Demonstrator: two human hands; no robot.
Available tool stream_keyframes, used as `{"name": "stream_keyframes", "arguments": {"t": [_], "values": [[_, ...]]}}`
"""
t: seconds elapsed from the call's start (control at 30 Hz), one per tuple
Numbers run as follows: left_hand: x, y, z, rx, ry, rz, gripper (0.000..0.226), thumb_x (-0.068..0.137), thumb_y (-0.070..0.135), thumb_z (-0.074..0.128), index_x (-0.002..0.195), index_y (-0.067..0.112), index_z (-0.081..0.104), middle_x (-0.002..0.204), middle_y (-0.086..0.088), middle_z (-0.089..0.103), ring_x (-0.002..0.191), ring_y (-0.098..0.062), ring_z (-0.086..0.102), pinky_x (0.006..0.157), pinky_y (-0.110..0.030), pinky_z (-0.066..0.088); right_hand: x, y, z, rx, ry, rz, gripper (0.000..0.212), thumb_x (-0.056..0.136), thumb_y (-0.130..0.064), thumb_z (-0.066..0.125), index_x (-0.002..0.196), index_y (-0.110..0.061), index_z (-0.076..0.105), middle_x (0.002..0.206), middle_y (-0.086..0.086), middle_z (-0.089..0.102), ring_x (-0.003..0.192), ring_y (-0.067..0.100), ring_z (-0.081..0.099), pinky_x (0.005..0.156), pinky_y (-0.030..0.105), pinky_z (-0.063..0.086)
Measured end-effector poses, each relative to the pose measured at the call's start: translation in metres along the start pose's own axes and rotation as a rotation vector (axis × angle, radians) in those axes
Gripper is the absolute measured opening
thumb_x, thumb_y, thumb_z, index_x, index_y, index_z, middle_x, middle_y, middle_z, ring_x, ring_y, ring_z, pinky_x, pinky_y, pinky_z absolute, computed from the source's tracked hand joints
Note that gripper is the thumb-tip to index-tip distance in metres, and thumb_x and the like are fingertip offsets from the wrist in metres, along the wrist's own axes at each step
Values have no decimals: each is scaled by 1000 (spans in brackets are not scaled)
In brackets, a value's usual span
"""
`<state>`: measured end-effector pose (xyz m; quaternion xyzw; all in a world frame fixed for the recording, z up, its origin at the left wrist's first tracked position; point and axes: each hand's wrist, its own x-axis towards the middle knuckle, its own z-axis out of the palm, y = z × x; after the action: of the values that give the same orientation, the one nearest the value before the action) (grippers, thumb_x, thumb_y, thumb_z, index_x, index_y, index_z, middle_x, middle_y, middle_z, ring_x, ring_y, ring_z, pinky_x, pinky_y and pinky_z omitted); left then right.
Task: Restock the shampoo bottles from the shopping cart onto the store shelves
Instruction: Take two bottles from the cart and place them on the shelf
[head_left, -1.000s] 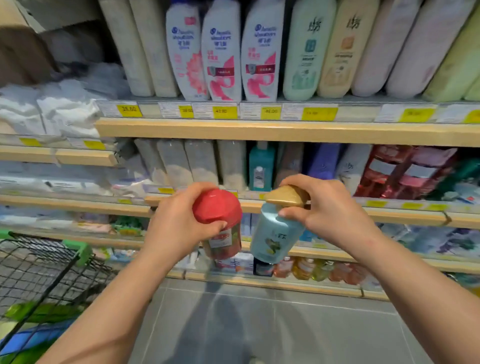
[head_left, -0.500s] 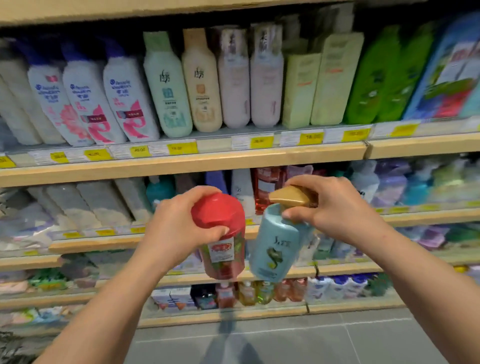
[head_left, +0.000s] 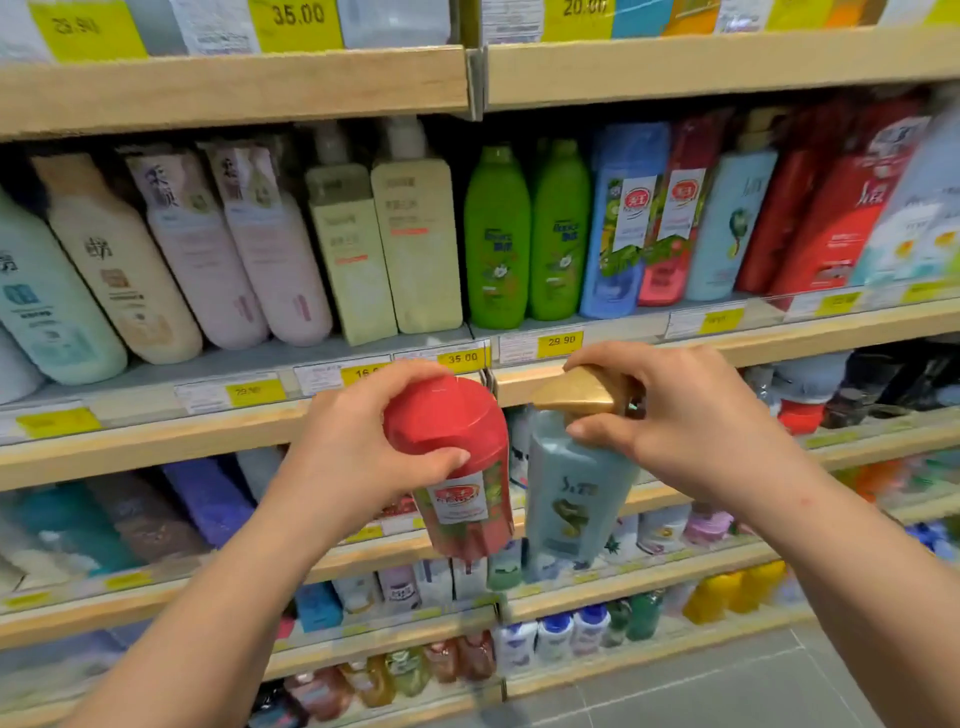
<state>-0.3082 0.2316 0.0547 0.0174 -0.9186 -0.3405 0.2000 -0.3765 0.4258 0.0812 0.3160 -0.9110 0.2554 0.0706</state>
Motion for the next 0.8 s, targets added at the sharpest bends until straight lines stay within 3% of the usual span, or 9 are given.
{"name": "stream_keyframes", "arguments": {"t": [0.17,0.27,0.37,0.43,0.6,0.7,0.8], "values": [[36,23,20,21,-69,87,52,55,34,81,92,47,48,90,17,60,94,-11,56,70,-17,42,6,21,-24,-5,71,56,38,74,-27,71,111,-26,60,78,-8,54,81,15,51,70,28,35],[55,35,27,30,-62,171,51,53,34,82,89,48,48,87,20,60,92,-11,57,70,-6,38,7,33,-37,2,159,71,39,72,-28,72,110,-27,62,80,-9,56,91,17,58,77,29,41],[73,48,35,46,-55,220,50,56,28,80,88,48,48,84,27,55,96,-11,55,72,-12,38,9,48,-58,48,205,76,39,69,-27,74,107,-26,64,81,-7,60,88,16,59,77,29,43],[77,58,35,33,-68,241,51,52,32,83,84,51,48,85,29,54,91,-7,55,70,-6,37,10,53,-68,69,199,58,37,67,-26,75,103,-27,65,80,-5,63,85,16,59,75,29,44],[110,100,52,9,-23,332,54,44,32,86,79,52,49,71,33,60,76,28,50,65,6,34,23,94,-110,79,252,-39,38,59,-31,71,97,-27,67,80,1,69,75,15,60,76,33,47],[125,124,66,11,64,351,47,38,53,68,81,55,50,79,52,53,78,29,49,66,7,33,33,124,-131,68,288,-124,40,56,-31,69,95,-25,69,76,-3,67,74,12,58,74,30,46],[140,152,89,27,183,389,44,41,58,59,84,55,48,79,58,48,78,32,47,68,9,32,43,158,-154,71,327,-245,34,59,-20,78,92,-23,70,69,-6,64,81,8,55,76,27,41]]}}
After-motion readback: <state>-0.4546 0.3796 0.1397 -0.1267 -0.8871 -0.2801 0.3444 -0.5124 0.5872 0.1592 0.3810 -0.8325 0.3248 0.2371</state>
